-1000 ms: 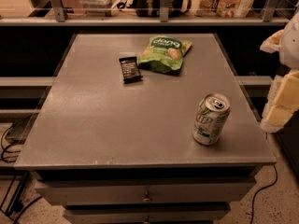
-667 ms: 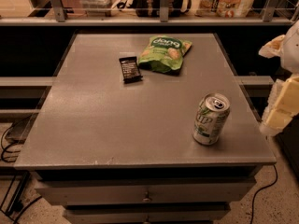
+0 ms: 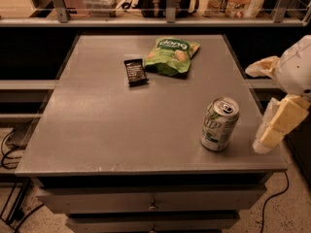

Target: Move 7up can near rxbar chocolate

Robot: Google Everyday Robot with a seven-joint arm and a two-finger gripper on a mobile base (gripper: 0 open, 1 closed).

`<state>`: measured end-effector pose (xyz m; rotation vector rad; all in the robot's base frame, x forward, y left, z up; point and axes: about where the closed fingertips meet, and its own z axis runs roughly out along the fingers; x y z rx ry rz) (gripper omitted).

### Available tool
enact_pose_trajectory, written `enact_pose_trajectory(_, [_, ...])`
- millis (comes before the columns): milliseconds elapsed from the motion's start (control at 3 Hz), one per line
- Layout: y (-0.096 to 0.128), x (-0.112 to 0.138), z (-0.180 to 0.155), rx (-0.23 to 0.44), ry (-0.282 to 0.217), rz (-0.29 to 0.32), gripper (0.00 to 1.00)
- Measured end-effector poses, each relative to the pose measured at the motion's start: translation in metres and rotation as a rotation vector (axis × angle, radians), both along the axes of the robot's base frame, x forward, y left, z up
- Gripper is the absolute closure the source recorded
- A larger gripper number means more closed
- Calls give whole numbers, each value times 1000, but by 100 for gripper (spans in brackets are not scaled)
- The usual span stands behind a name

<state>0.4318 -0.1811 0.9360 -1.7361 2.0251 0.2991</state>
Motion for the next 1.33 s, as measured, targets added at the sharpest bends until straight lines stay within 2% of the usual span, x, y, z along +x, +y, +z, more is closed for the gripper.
enact_pose_trajectory(333, [20,5,-11,143,1,57,0])
enact_pose_trajectory(667, [38,11,-19,248,6,96,0])
enact_pose_trajectory(1000, [48,16,-25,302,7,113,18])
enact_pose_trajectory(1333, [44,21,-30,297,10,103,41])
